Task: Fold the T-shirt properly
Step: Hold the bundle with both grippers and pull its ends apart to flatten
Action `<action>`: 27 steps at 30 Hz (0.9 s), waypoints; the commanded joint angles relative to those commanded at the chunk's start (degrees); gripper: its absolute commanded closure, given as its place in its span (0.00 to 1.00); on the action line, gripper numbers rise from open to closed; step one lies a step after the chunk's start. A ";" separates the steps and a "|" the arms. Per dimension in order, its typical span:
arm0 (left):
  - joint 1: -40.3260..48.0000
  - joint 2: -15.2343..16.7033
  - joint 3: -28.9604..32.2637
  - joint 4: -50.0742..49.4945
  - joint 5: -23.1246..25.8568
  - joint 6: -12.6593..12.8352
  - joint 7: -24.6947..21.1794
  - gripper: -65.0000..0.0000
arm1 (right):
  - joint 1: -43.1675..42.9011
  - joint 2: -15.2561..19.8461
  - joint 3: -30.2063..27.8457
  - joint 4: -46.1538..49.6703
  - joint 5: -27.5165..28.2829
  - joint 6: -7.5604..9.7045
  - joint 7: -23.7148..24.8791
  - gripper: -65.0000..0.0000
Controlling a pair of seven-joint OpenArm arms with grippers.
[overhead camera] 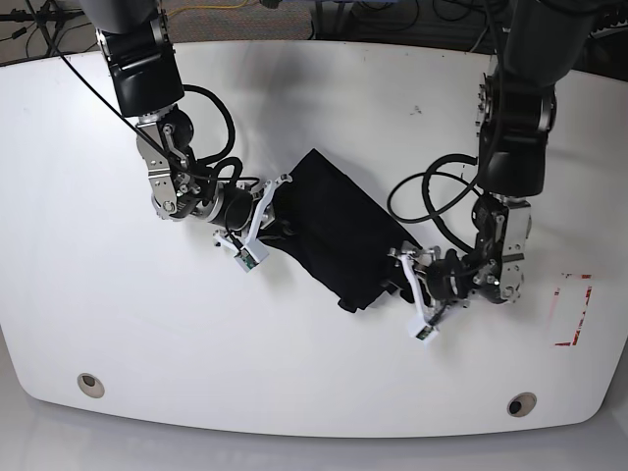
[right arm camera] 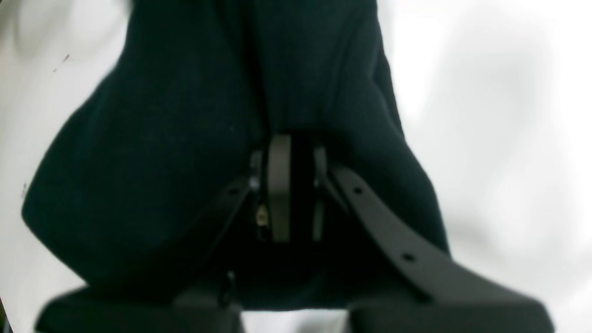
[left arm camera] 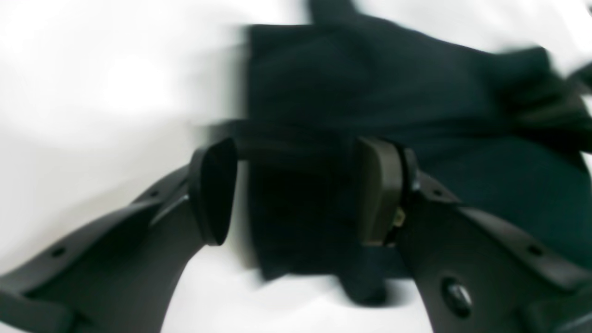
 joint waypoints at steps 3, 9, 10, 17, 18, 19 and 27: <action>-0.88 -0.97 0.35 0.88 -0.09 -0.09 0.62 0.44 | -0.18 0.00 0.00 0.00 0.00 0.00 0.00 0.92; 0.70 -1.49 -2.55 6.95 -2.29 -0.09 3.69 0.44 | -0.70 0.00 0.00 3.08 0.00 -0.44 -0.26 0.92; 1.23 -1.49 -2.90 7.82 -2.81 -0.09 4.31 0.44 | -0.88 0.00 0.00 3.78 0.00 -0.53 -0.35 0.92; 7.74 -2.81 -3.87 20.22 -6.24 -0.09 10.29 0.44 | -0.88 0.09 0.44 11.69 0.00 -2.64 -5.19 0.92; 8.97 -2.81 -3.96 23.12 -6.77 -0.09 11.34 0.44 | -0.88 0.09 0.88 13.36 0.00 -3.52 -5.71 0.92; 10.11 -2.81 -3.96 26.11 -7.30 -0.09 12.22 0.44 | -0.97 0.09 1.41 15.12 0.09 -4.48 -6.24 0.92; 21.45 -2.29 -3.25 45.71 -8.26 0.00 16.18 0.44 | -1.41 0.09 4.92 23.21 0.09 -6.51 -10.99 0.91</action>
